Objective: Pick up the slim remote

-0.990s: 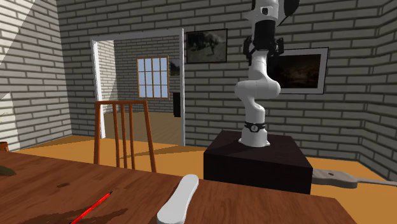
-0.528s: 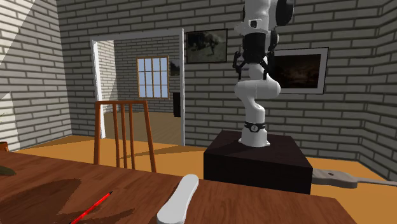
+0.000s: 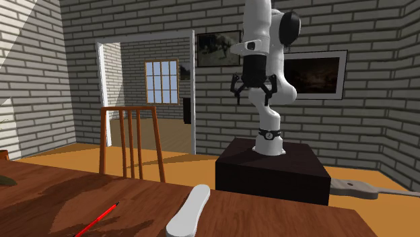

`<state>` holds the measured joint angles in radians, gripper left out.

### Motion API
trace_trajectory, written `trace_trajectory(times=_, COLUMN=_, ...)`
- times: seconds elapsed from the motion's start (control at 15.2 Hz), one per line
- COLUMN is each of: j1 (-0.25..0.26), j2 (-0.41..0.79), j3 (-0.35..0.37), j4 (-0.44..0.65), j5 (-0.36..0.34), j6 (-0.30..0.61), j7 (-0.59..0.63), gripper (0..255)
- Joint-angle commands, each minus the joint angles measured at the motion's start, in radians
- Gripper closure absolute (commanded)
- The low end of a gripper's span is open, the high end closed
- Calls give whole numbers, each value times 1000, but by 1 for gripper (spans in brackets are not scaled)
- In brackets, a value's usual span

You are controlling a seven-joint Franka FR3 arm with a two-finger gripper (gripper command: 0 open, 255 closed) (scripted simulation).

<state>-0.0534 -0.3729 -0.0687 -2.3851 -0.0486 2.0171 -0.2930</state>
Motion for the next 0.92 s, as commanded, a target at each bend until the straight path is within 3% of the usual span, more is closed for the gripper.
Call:
trace_trajectory(times=0.0, j1=-2, j2=71, j3=-9, j4=22, j5=1, j6=51, j7=-9, gripper=0)
trace_trajectory(times=0.86, j1=-45, j2=559, j3=-65, j4=274, j5=62, j6=290, j7=-126, gripper=0)
